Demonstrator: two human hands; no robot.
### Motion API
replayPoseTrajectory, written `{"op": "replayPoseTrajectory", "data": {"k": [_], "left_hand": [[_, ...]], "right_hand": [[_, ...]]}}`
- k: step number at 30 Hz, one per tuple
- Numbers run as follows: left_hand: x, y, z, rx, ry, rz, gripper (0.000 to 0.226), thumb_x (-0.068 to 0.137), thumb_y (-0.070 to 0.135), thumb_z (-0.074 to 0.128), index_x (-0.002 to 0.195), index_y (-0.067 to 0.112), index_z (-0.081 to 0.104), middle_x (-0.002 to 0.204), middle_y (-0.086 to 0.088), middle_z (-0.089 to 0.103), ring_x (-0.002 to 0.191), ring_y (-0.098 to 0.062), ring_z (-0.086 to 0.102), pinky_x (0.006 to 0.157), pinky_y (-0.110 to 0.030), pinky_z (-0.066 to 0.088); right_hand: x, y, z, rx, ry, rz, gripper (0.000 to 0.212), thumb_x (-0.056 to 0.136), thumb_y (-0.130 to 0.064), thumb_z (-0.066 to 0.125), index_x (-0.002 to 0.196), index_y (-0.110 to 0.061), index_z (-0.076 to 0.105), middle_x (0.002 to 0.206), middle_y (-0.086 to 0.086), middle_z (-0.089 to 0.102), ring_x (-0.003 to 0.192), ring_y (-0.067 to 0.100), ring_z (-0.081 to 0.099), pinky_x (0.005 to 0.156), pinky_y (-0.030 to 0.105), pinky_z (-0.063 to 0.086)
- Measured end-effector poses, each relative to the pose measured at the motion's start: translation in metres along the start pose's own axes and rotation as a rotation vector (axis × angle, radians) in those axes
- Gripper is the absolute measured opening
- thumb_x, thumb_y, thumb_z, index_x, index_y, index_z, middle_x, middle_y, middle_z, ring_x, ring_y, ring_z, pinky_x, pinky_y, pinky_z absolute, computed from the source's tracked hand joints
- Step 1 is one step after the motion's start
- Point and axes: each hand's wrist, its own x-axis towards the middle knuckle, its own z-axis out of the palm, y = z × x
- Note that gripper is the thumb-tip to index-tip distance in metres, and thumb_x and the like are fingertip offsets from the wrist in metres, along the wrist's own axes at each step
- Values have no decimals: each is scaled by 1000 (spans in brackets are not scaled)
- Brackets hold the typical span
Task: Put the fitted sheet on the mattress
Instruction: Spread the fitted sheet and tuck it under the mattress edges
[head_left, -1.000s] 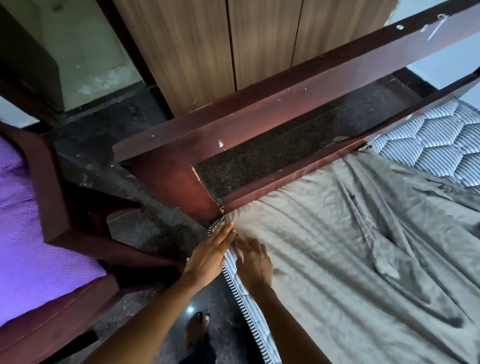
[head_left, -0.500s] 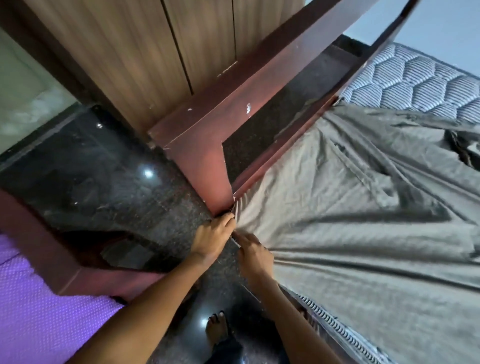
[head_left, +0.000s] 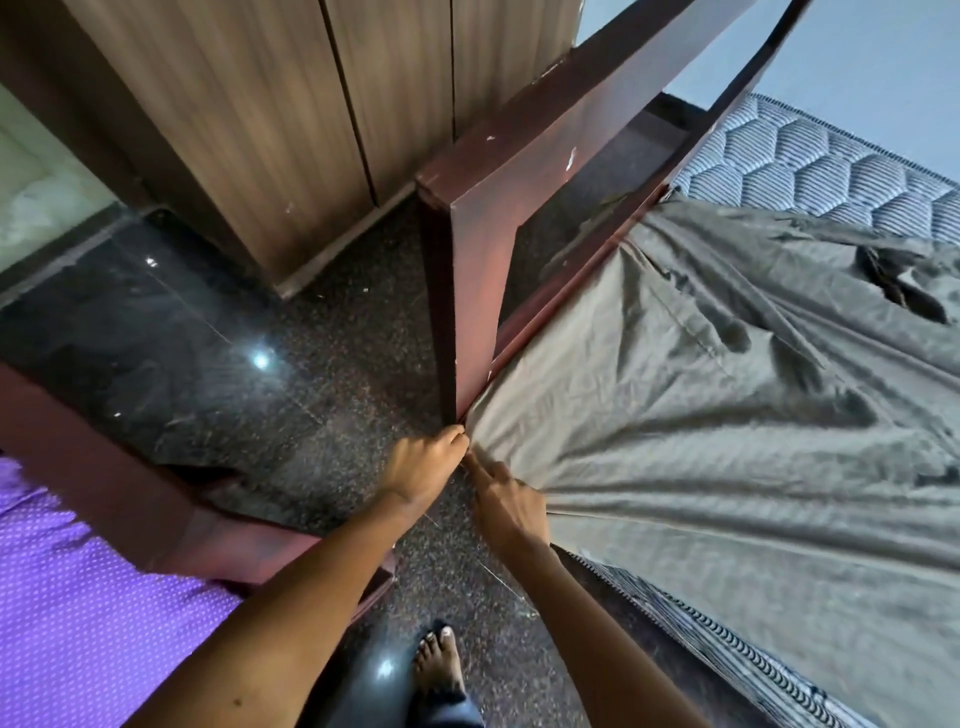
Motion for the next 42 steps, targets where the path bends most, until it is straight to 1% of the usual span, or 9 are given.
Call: {"op": "replayPoseTrajectory", "data": {"k": [7,15,22,25,29,32,36,40,42], "left_hand": [[-3,10,16,46,-115,-62,34,45,8,89,56,16,58,60,2,59,27,-15,49,28,-18,31],[2,14,47,109,-159,-25,37,35,3,91,54,16,62,50,0,57,27,-15,52,29,-17,34],[3,23,79,194,-434,-78,31,96,-1,35,117,12,54,111,-6,65,98,-25,67,77,-35,52],[4,23,97,211,-480,-42,33,96,-2,30,116,11,53,111,-8,65,101,-27,66,77,-37,50],[4,28,113,188,-536,-61,34,97,1,29,114,12,56,113,-9,65,105,-28,64,80,-37,47],[6,30,117,169,-549,-81,34,98,3,30,113,14,59,115,-8,65,107,-27,62,80,-35,46],[-7,31,105,94,-423,-124,30,97,6,36,118,17,54,116,-6,64,100,-26,66,75,-33,48],[-29,42,81,-67,-220,-99,45,48,12,88,90,19,71,86,-2,71,47,-17,63,39,-27,49],[-33,53,64,-202,-135,-84,46,49,15,88,91,19,72,85,1,71,57,-17,66,43,-26,52]], "right_hand": [[13,-3,22,-153,-11,-25,62,98,-10,36,152,-18,7,131,16,50,109,34,59,84,43,48],[34,18,40,-108,22,-9,39,96,-7,37,133,-17,48,122,13,60,109,33,60,86,43,49],[58,34,79,-167,2,-6,33,97,-12,40,128,-14,53,118,13,63,105,32,63,82,40,52],[67,37,92,-169,115,-35,32,63,-20,81,94,-18,72,76,8,71,63,20,69,49,25,52],[76,44,115,-199,94,-67,42,51,-23,87,91,-16,74,71,9,71,58,17,69,46,21,51],[78,47,124,-94,183,-80,50,6,-24,92,52,-16,71,39,2,56,28,12,52,27,14,33],[53,45,118,-140,160,-52,58,46,-18,89,102,-16,72,76,5,71,46,19,64,33,25,44],[13,47,98,-49,255,-15,67,40,-18,87,104,-22,68,91,-1,70,50,18,63,30,25,40],[-8,45,75,17,336,-35,51,56,-20,73,105,-21,60,90,-1,66,61,19,66,36,26,45]]}}
